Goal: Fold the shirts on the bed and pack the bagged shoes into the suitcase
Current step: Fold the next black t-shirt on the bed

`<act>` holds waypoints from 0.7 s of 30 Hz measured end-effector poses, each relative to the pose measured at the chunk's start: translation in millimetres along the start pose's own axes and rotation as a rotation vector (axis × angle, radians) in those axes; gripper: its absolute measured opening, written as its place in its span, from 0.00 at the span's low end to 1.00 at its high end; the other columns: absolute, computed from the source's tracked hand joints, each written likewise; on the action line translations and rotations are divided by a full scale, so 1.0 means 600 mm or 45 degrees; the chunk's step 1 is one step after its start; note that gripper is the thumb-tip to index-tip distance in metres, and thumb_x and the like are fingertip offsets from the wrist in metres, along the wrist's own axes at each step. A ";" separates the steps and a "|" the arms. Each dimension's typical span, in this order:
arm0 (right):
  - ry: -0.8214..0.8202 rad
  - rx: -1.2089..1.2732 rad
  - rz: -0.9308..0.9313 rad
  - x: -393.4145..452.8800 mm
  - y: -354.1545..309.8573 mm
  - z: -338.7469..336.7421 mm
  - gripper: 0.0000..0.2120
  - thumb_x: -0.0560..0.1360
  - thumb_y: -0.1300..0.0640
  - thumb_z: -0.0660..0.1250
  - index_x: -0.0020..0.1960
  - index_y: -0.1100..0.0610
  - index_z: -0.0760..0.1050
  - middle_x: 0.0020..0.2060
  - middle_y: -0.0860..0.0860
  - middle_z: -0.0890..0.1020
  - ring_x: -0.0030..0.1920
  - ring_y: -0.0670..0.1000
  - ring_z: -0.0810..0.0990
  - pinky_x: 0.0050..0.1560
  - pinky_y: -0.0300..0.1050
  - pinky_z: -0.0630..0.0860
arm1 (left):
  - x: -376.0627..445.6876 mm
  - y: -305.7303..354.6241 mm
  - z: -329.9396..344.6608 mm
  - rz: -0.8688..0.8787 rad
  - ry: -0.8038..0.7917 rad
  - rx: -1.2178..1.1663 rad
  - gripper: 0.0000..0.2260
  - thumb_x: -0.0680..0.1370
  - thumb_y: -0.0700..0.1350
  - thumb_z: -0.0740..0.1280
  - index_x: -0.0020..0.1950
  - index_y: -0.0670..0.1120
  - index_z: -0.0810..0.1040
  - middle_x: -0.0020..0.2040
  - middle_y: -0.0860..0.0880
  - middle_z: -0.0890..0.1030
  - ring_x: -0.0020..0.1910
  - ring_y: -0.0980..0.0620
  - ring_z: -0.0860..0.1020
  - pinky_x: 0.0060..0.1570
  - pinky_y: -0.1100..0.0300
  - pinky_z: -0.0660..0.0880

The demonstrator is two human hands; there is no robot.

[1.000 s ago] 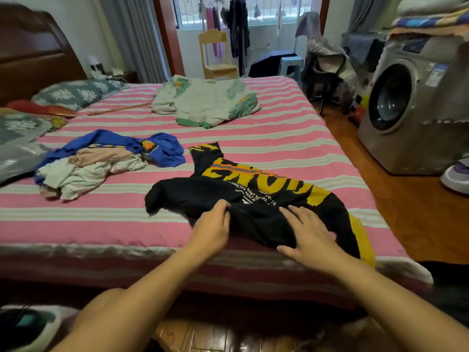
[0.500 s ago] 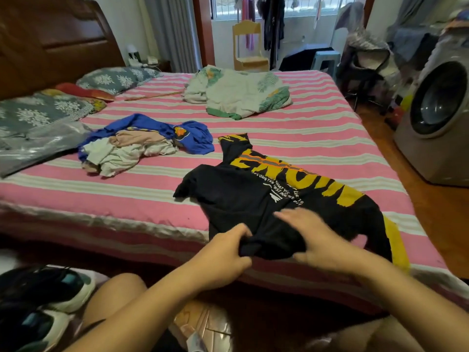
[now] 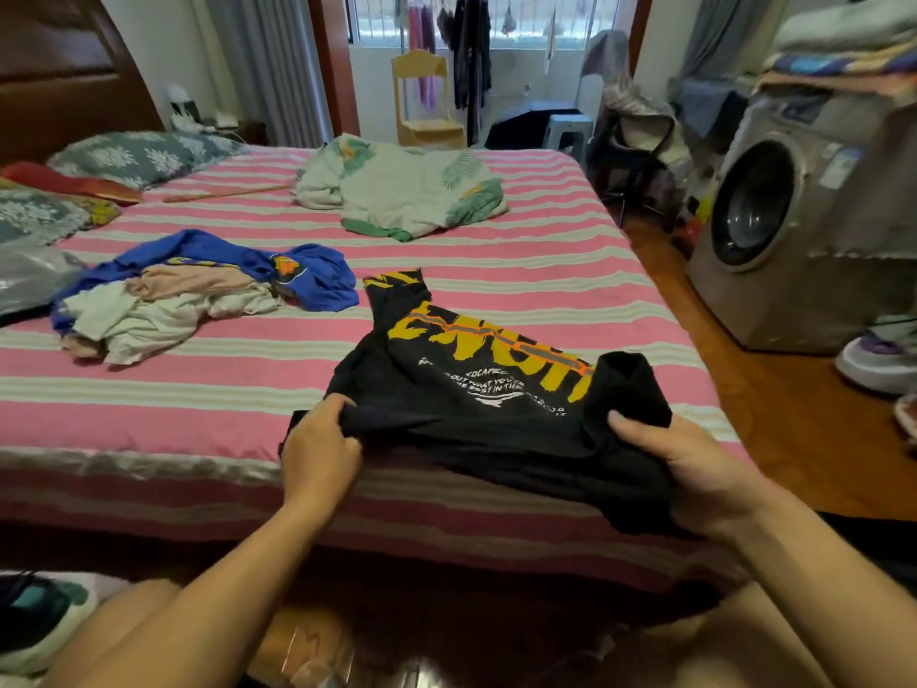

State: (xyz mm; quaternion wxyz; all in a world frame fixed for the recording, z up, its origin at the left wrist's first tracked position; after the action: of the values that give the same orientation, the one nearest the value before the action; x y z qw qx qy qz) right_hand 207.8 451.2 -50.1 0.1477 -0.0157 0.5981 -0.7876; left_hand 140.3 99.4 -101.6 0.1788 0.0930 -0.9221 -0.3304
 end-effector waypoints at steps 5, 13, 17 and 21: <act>0.400 -0.528 -0.030 0.062 0.024 -0.065 0.06 0.76 0.59 0.72 0.52 0.55 0.84 0.48 0.56 0.87 0.50 0.58 0.85 0.59 0.59 0.78 | -0.006 0.050 -0.025 0.625 -0.194 0.271 0.16 0.69 0.55 0.64 0.54 0.51 0.74 0.39 0.45 0.83 0.38 0.37 0.81 0.33 0.52 0.72; 0.998 -0.446 -0.242 0.098 -0.047 -0.171 0.11 0.75 0.57 0.71 0.57 0.55 0.81 0.51 0.57 0.85 0.49 0.55 0.84 0.51 0.50 0.78 | -0.007 0.047 -0.060 0.949 -0.106 0.685 0.31 0.66 0.37 0.76 0.67 0.45 0.71 0.56 0.42 0.75 0.40 0.38 0.77 0.31 0.52 0.73; 0.157 -0.934 0.270 0.092 -0.007 -0.104 0.05 0.77 0.61 0.70 0.52 0.54 0.79 0.51 0.55 0.86 0.46 0.51 0.84 0.48 0.42 0.79 | 0.008 -0.025 -0.060 0.352 -0.709 0.545 0.09 0.74 0.38 0.68 0.49 0.53 0.78 0.47 0.51 0.82 0.46 0.46 0.81 0.41 0.51 0.77; -0.787 -1.244 1.140 0.015 0.118 -0.054 0.07 0.77 0.60 0.71 0.54 0.51 0.80 0.52 0.50 0.85 0.55 0.55 0.83 0.50 0.44 0.82 | -0.034 -0.081 -0.031 0.167 -1.417 0.978 0.20 0.76 0.33 0.59 0.57 0.51 0.83 0.56 0.49 0.83 0.53 0.48 0.81 0.51 0.58 0.75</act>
State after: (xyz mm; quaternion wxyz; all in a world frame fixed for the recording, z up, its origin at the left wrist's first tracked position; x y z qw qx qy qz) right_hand 208.0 462.4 -127.8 0.5936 -0.0553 0.7614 -0.2546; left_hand 169.0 57.3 -124.7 -0.3483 -0.0899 -0.9325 0.0333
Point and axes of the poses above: each hand's wrist, its own x-axis towards the middle knuckle, its own z-axis out of the palm, y = z × x, the point moved 8 cm from there along x, towards the middle knuckle
